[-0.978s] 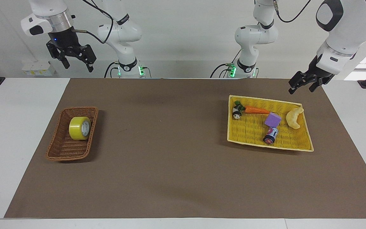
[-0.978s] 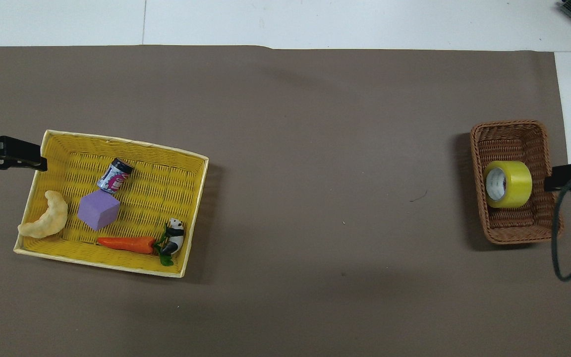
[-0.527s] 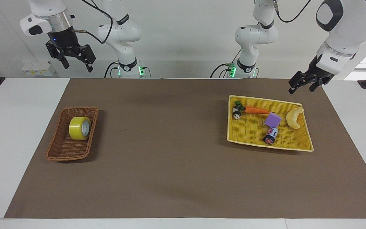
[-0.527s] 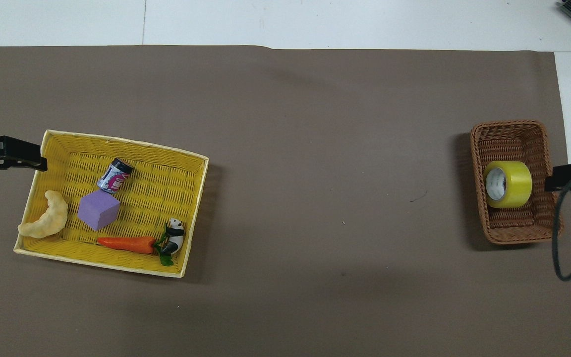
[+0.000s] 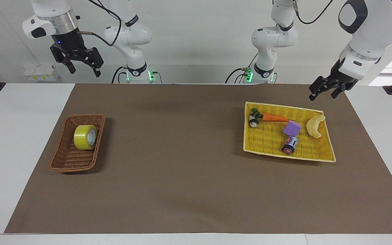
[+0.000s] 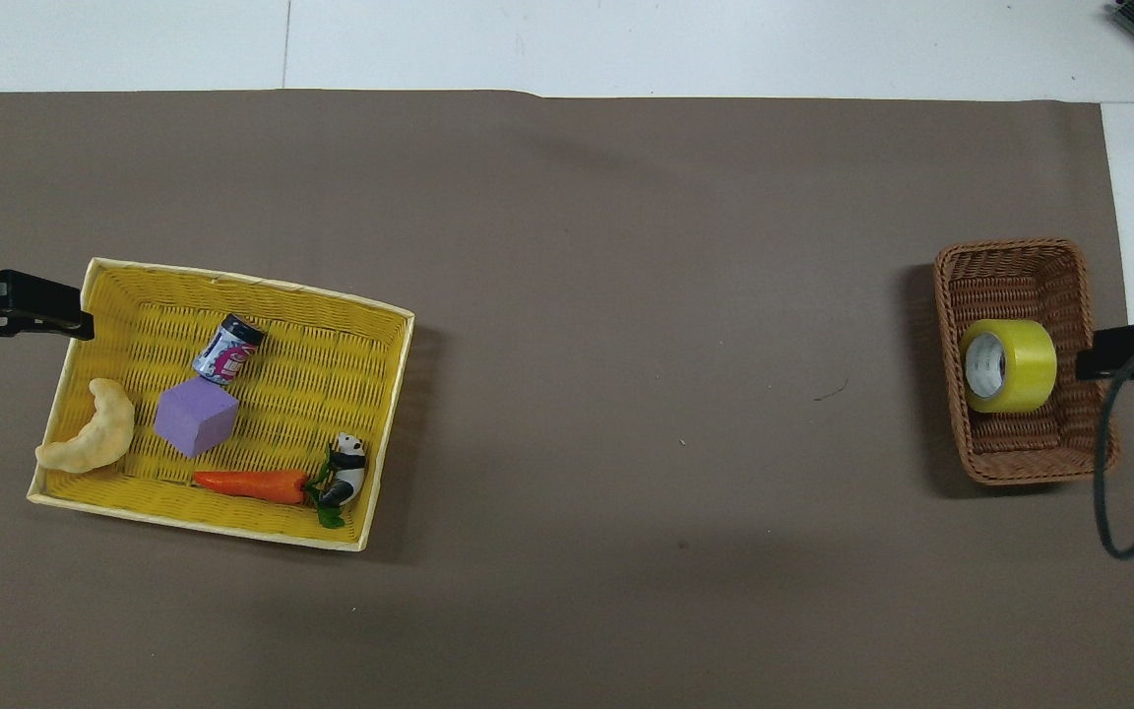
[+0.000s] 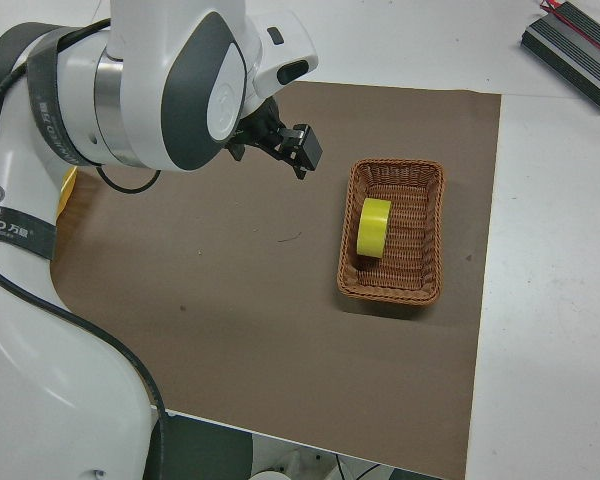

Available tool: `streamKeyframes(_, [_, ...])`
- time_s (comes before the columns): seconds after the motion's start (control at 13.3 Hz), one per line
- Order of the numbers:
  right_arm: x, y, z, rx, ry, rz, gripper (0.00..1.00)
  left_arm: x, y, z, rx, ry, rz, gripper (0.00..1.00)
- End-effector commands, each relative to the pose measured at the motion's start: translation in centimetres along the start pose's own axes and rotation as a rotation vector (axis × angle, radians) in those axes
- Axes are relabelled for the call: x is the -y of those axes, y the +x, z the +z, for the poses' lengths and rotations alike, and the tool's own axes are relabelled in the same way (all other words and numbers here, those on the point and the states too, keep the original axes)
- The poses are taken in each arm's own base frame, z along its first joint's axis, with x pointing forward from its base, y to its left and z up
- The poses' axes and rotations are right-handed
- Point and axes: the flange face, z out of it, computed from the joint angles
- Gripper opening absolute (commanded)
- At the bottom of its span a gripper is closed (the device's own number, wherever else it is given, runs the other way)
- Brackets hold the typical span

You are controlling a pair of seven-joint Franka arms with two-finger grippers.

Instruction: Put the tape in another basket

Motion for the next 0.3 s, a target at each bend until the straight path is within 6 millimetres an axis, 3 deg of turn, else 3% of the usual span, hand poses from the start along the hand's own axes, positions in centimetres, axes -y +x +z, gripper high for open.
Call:
streamKeyframes(0.0, [-0.45,-0.29,-0.1,-0.002,0.028,-0.002,1.0,-0.02,-0.35,-0.7,-0.001,0.017,-0.005,1.0])
streamKeyframes(0.23, [-0.7,-0.25,0.04,0.0,0.026,-0.002,1.0,-0.02,-0.33,-0.71,-0.003,0.017,-0.005,1.0])
